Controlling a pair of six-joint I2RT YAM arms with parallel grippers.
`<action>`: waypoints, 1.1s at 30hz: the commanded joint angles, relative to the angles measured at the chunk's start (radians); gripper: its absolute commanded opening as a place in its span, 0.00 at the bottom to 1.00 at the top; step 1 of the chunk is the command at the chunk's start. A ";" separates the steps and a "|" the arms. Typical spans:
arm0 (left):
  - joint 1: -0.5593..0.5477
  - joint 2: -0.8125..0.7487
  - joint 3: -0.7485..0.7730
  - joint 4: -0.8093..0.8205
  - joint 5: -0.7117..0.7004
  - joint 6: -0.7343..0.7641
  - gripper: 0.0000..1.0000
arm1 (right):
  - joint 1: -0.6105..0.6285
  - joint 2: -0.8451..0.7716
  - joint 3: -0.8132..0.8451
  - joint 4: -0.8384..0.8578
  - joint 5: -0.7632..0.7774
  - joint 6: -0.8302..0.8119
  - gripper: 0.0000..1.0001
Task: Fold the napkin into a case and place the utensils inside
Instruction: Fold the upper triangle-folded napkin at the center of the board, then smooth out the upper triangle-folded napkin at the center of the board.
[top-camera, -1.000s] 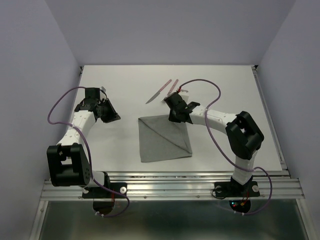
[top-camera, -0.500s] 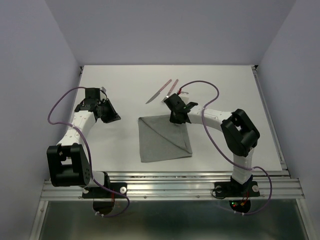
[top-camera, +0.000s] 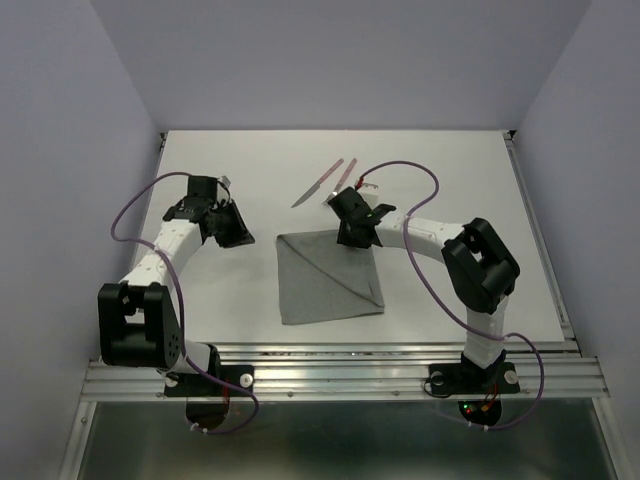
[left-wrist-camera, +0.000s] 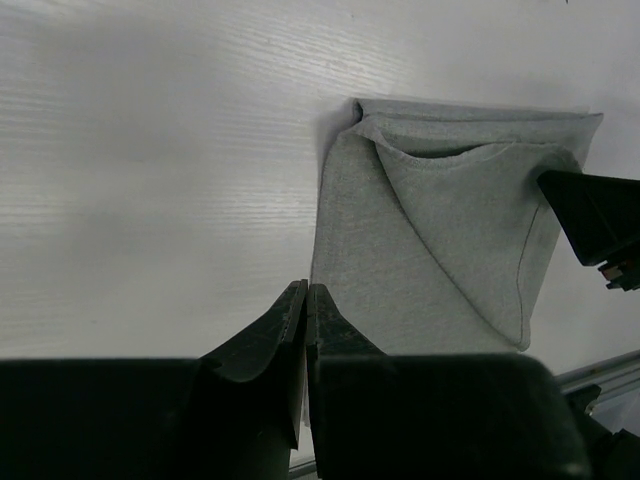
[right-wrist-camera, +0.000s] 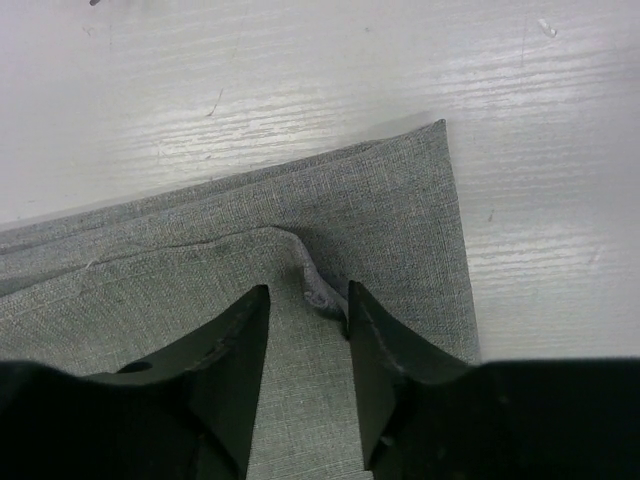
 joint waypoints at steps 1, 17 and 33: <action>-0.060 0.013 0.037 0.012 0.002 -0.001 0.15 | -0.004 -0.064 0.024 -0.006 0.026 0.007 0.47; -0.245 0.191 0.192 0.035 -0.007 0.005 0.00 | 0.005 -0.466 -0.304 -0.026 -0.141 0.060 0.13; -0.250 0.378 0.229 0.098 -0.073 0.011 0.00 | 0.147 -0.408 -0.388 -0.101 -0.140 0.210 0.02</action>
